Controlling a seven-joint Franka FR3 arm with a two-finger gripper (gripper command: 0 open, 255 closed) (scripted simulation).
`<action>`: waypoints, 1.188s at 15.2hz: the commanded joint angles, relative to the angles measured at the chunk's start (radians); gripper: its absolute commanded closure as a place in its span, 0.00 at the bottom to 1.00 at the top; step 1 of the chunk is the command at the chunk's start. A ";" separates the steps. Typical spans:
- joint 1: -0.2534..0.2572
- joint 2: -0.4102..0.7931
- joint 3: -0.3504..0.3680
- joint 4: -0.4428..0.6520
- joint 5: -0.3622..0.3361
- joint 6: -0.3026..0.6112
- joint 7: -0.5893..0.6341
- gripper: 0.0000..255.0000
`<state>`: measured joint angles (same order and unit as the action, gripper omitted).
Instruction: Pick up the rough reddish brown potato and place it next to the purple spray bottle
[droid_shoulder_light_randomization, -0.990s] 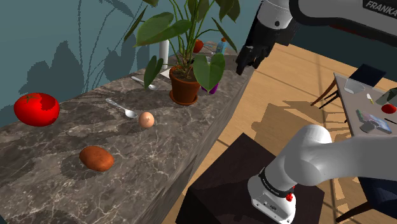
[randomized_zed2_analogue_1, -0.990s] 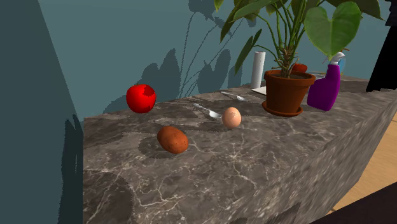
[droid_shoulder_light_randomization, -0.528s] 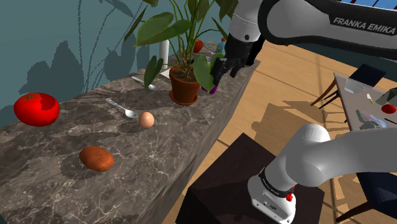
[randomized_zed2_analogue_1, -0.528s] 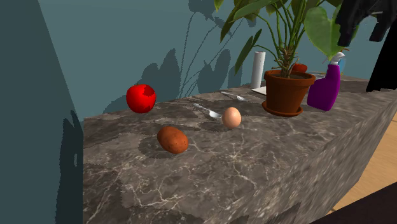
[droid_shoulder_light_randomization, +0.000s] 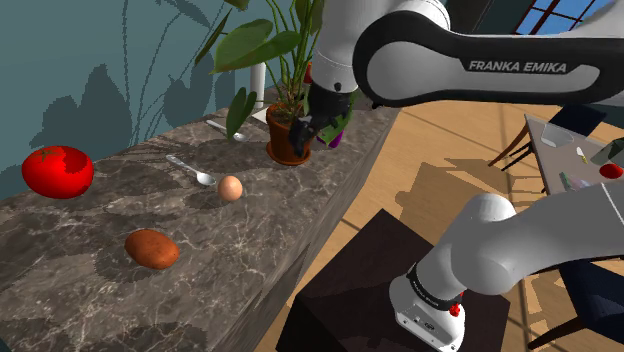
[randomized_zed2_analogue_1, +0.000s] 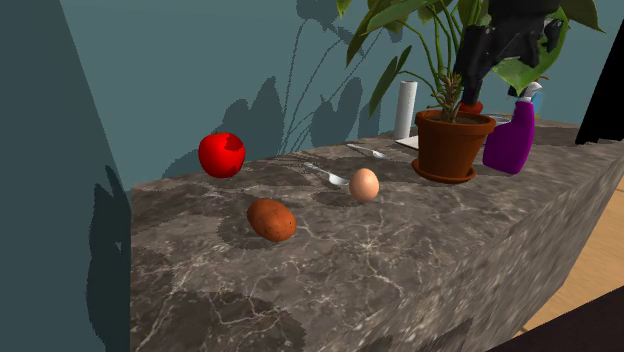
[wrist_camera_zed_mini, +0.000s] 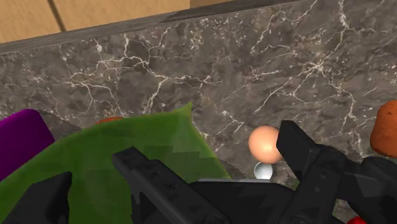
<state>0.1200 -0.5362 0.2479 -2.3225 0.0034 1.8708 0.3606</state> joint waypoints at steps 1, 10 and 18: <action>0.010 0.054 0.033 0.013 0.003 0.043 0.027 0.00; 0.041 0.316 0.175 0.128 -0.043 0.184 0.162 0.00; 0.090 0.592 0.271 0.300 -0.184 0.251 0.315 0.00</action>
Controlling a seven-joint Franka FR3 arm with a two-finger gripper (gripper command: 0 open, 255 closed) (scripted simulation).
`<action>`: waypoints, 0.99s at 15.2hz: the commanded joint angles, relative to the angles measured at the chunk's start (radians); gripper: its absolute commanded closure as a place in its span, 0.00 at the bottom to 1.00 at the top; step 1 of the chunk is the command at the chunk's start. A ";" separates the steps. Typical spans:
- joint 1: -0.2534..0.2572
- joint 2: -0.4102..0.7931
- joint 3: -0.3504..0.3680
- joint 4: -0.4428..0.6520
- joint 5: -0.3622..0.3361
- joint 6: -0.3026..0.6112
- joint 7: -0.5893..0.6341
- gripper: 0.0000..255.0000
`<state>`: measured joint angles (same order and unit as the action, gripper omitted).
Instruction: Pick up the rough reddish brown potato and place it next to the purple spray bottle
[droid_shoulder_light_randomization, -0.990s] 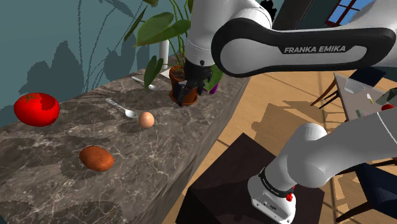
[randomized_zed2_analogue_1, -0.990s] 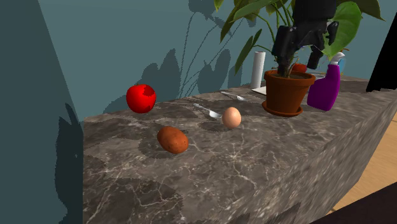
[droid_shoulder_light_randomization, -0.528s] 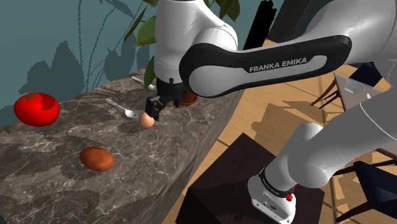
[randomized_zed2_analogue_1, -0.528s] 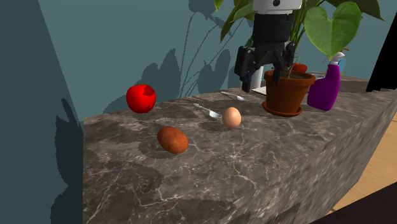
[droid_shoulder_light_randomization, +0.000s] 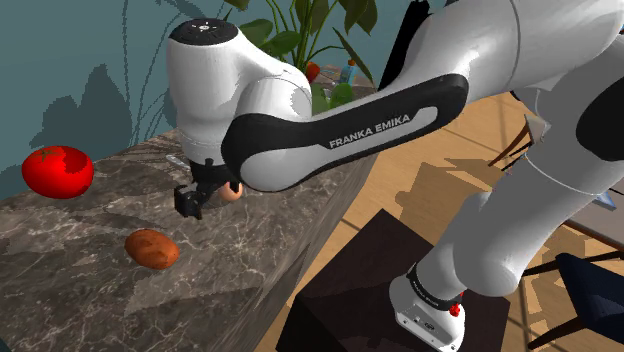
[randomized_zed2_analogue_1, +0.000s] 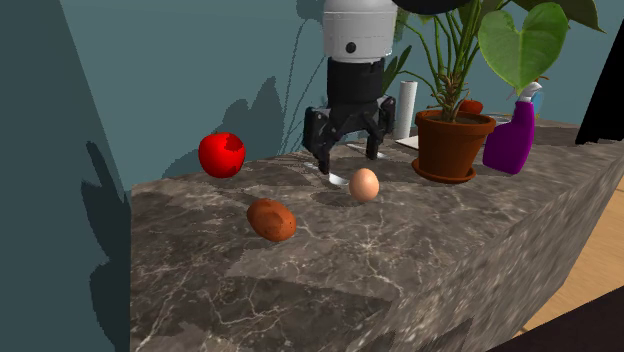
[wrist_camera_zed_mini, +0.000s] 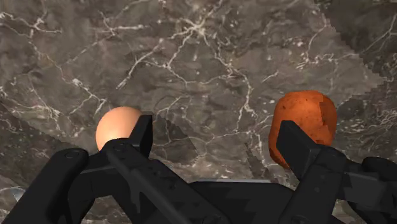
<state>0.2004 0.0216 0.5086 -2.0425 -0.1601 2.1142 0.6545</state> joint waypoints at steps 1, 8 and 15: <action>0.020 0.071 0.017 0.047 -0.043 0.011 0.041 0.00; 0.134 0.330 0.028 0.264 -0.197 0.003 0.155 0.00; 0.165 0.410 0.010 0.289 -0.245 0.046 0.183 0.00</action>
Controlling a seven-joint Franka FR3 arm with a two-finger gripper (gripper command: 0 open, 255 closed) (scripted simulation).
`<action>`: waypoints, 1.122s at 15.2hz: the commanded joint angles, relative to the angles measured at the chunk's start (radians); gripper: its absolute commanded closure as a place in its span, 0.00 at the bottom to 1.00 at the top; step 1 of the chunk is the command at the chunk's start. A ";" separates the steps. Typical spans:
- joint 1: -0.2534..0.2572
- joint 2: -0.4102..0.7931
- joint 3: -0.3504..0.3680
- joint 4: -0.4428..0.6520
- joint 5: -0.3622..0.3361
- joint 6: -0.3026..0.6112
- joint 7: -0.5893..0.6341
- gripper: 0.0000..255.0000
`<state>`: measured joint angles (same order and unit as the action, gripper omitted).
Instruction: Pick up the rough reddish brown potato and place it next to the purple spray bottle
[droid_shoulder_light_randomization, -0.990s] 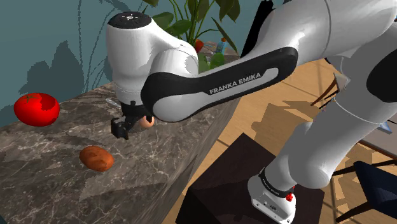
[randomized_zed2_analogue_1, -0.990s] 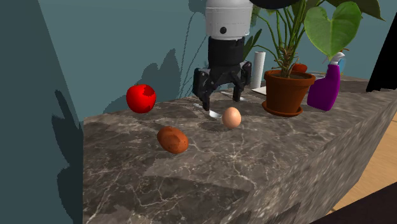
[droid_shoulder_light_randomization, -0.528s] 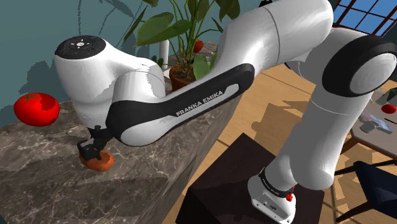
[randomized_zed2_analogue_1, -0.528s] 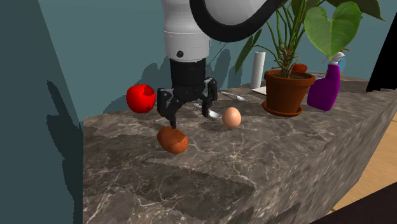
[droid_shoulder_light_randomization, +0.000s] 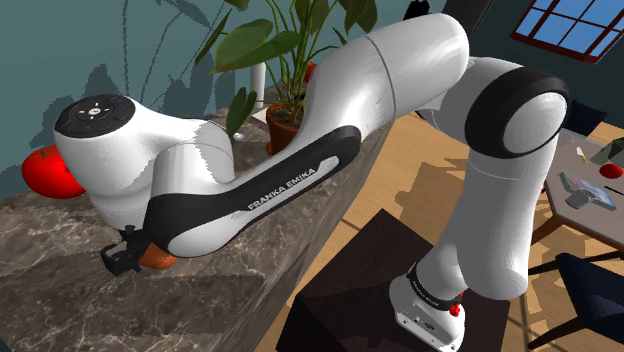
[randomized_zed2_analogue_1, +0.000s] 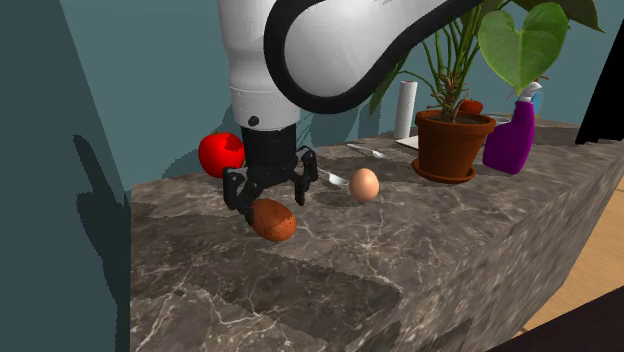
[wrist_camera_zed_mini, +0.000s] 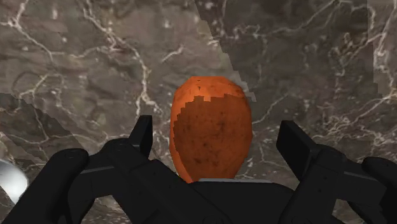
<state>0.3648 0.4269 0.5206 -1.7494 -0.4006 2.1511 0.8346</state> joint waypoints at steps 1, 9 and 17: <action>0.002 0.012 -0.005 -0.007 -0.010 0.018 0.006 0.00; 0.004 0.024 -0.010 -0.012 -0.018 0.033 0.011 0.00; 0.004 0.025 -0.010 -0.011 -0.018 0.033 0.011 1.00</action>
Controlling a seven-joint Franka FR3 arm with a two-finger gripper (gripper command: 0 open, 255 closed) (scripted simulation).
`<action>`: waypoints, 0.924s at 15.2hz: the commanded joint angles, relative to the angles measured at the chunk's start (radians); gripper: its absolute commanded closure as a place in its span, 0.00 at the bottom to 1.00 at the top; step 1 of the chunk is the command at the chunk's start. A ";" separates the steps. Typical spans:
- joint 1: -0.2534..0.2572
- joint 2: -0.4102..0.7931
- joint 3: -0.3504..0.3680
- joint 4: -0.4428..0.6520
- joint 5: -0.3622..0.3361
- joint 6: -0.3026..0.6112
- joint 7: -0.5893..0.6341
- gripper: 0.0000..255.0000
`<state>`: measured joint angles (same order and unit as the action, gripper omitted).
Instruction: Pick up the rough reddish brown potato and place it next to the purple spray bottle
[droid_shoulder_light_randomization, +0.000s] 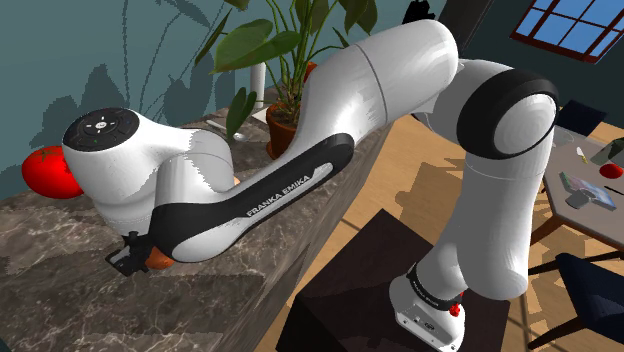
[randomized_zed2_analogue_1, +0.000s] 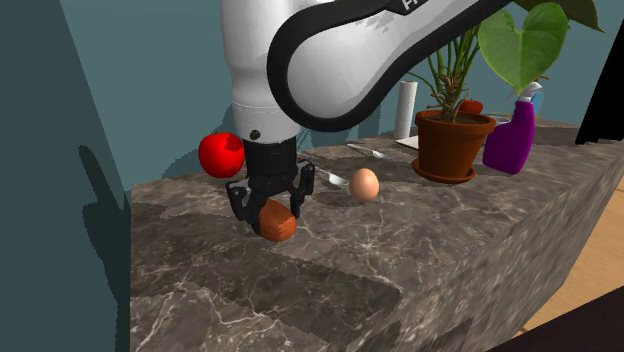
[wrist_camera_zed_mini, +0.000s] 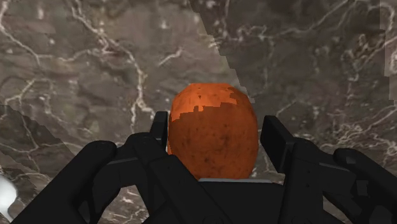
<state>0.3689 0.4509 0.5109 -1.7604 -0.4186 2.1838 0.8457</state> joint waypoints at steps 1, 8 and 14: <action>0.000 0.001 0.000 0.000 0.000 0.000 0.000 1.00; -0.007 -0.031 0.013 0.024 0.025 -0.050 -0.021 1.00; -0.013 -0.064 0.025 0.061 0.052 -0.113 -0.044 1.00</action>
<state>0.3550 0.3899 0.5344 -1.7100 -0.3696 2.0829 0.8051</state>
